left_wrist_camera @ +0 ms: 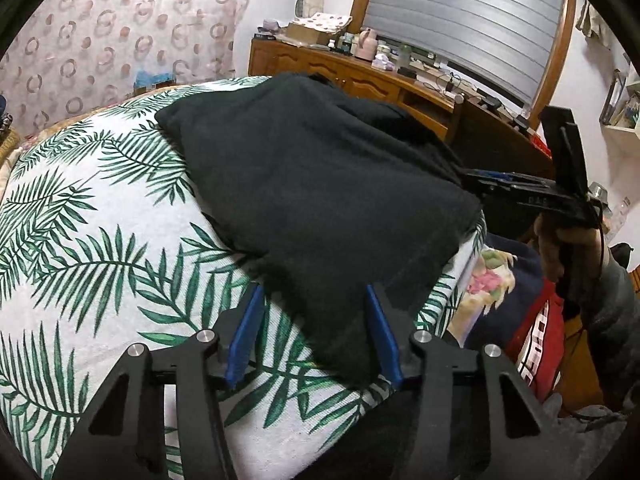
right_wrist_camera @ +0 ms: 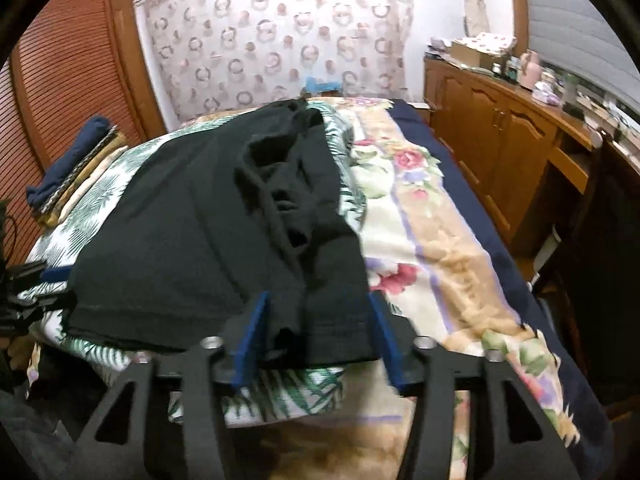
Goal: Fold small clothes
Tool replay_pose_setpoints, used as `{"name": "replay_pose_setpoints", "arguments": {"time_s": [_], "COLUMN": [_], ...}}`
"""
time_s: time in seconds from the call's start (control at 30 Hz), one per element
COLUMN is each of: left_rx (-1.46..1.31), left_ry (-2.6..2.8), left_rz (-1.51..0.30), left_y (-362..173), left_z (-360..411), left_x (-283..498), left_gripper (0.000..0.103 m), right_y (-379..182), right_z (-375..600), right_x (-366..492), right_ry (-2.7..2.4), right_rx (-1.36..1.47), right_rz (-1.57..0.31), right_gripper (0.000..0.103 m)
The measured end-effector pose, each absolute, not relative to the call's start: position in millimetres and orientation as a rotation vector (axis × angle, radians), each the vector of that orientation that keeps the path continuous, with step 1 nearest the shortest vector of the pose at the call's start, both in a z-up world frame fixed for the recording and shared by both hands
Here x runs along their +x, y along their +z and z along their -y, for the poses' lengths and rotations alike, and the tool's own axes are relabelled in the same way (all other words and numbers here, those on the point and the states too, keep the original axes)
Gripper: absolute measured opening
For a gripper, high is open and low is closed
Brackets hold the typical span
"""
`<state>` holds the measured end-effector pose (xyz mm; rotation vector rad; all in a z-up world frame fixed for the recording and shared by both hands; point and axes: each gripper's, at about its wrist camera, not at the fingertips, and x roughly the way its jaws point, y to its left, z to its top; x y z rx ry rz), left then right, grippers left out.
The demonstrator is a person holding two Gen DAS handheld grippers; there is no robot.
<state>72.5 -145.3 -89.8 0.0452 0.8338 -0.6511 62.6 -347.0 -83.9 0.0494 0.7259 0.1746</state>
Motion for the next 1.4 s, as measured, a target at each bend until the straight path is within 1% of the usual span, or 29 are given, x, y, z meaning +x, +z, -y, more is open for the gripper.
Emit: {"name": "replay_pose_setpoints", "arguments": {"time_s": [0.13,0.23,0.3,0.33,0.4,0.6,0.67,0.7,0.73,0.77,0.83,0.87,0.9,1.0,1.13,1.4], "left_rx": [0.058,0.053,0.055,0.055,0.066,0.078,0.064,0.059,0.058,0.061,0.07,0.076,0.078,0.066,0.009,-0.067], "left_ry": [-0.648,-0.65,-0.659,-0.664,-0.668,-0.662,-0.659,-0.659,-0.659,-0.658,-0.657,-0.657,-0.657,-0.655,-0.679,-0.644], "left_rz": [-0.83,-0.828,-0.825,-0.825,-0.822,-0.818,-0.819,-0.82,-0.821,-0.82,-0.814,-0.808,-0.799,-0.763,-0.693,-0.628], "left_y": [-91,-91,-92,-92,-92,-92,-91,-92,-92,-92,-91,-90,-89,-79,-48,-8], "left_z": [149,150,153,154,156,162,161,160,161,161,162,162,163,162,155,137], "left_x": [69,66,64,63,61,56,57,58,59,58,57,57,56,54,57,115], "left_gripper": [0.053,0.053,0.046,0.045,0.038,0.026,0.026,0.026,0.026,0.026,0.017,0.01,0.007,0.005,0.005,0.005], "right_y": [-90,-93,-92,-91,-92,-87,-86,-86,-86,-86,-87,-87,-87,-84,-64,-6], "right_z": [345,347,346,347,347,349,348,348,346,345,343,342,342,342,354,356], "right_x": [66,68,66,67,66,63,62,62,62,61,62,62,62,62,61,88], "right_ry": [0.179,0.197,0.203,0.205,0.215,0.212,0.214,0.224,0.229,0.23,0.248,0.258,0.263,0.276,0.306,0.36], "right_rx": [0.08,0.107,0.105,0.105,0.108,0.064,0.045,0.038,0.031,0.018,0.003,-0.001,-0.008,-0.017,0.014,0.018], "right_rz": [-0.743,-0.757,-0.759,-0.759,-0.762,-0.747,-0.739,-0.74,-0.741,-0.74,-0.742,-0.741,-0.739,-0.722,-0.654,-0.487], "right_gripper": [0.067,0.067,0.067,0.067,0.067,0.053,0.048,0.041,0.037,0.035,0.022,0.019,0.016,0.013,0.012,0.012]}}
